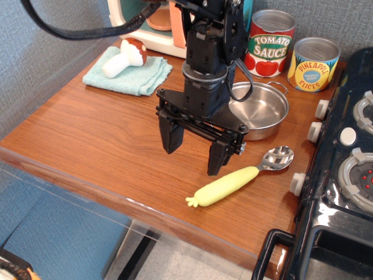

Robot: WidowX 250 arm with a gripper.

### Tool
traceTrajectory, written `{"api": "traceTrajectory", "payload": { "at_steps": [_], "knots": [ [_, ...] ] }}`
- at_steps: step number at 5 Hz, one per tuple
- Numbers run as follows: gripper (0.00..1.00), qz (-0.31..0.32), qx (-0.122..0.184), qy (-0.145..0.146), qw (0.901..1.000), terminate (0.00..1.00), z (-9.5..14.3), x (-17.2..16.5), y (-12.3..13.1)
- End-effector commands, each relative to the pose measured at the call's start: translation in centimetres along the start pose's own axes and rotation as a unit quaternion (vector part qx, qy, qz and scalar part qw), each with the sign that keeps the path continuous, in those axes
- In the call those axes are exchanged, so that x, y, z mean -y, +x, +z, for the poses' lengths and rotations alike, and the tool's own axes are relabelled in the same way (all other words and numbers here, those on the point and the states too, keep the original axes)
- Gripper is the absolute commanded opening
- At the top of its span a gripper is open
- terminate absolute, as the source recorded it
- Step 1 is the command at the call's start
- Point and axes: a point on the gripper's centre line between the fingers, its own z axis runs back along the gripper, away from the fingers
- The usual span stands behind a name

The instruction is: Move the yellow spoon in front of the pot

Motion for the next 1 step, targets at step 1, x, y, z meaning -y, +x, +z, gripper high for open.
{"api": "traceTrajectory", "payload": {
  "at_steps": [1],
  "knots": [
    [1.00, -0.001, 0.024, 0.000, 0.9997, 1.00, 1.40, -0.01, -0.43]
  ]
}}
